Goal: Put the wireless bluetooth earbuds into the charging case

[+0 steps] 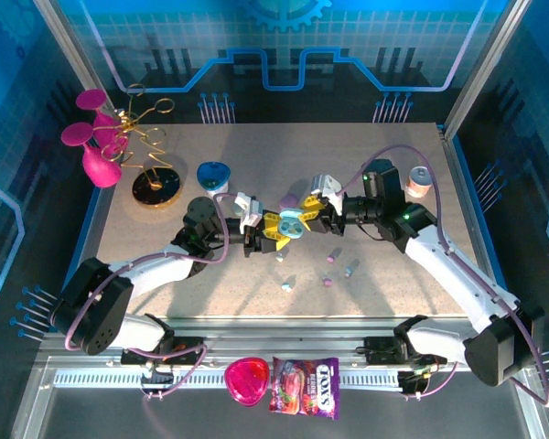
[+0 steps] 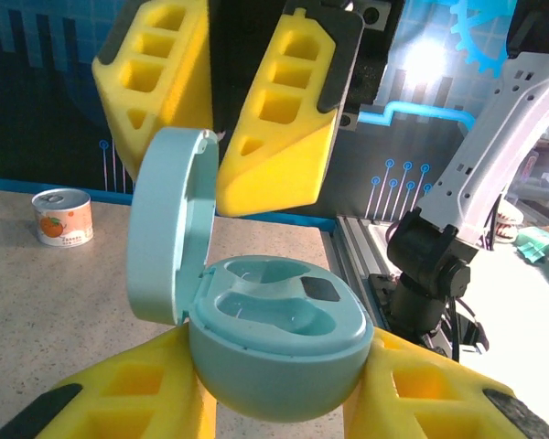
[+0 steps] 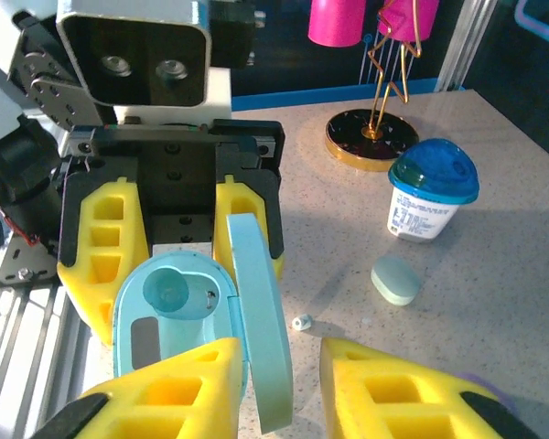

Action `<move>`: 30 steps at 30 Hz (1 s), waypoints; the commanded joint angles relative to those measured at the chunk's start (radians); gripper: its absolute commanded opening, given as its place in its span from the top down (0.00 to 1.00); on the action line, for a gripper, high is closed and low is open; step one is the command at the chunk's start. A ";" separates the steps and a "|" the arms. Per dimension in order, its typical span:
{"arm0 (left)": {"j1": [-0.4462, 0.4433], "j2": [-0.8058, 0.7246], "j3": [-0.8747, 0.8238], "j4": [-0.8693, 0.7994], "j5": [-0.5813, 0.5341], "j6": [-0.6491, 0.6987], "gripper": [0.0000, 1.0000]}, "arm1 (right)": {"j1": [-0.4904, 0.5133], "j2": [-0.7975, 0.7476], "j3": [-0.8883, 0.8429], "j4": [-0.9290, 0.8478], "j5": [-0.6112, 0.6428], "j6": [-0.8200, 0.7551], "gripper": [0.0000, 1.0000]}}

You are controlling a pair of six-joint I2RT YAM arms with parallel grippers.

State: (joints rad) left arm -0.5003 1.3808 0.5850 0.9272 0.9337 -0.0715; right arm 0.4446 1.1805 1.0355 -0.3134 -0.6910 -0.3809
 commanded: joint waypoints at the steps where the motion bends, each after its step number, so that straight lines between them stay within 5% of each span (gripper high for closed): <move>1: -0.003 -0.026 -0.014 0.043 0.031 -0.004 0.71 | 0.011 0.006 0.038 -0.009 -0.051 -0.013 0.81; 8: -0.004 -0.022 -0.011 0.044 0.028 -0.002 0.71 | 0.020 0.006 0.052 -0.063 -0.043 -0.051 0.93; 19: -0.004 -0.019 -0.008 0.044 0.016 -0.001 0.64 | 0.067 -0.007 0.062 -0.074 0.096 -0.078 0.94; 30: -0.004 -0.009 -0.009 0.048 -0.006 -0.003 0.28 | 0.089 -0.028 0.049 -0.019 0.212 -0.077 0.93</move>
State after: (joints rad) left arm -0.5003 1.3788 0.5785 0.9375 0.9314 -0.0807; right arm 0.5190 1.1801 1.0752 -0.3584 -0.5114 -0.4507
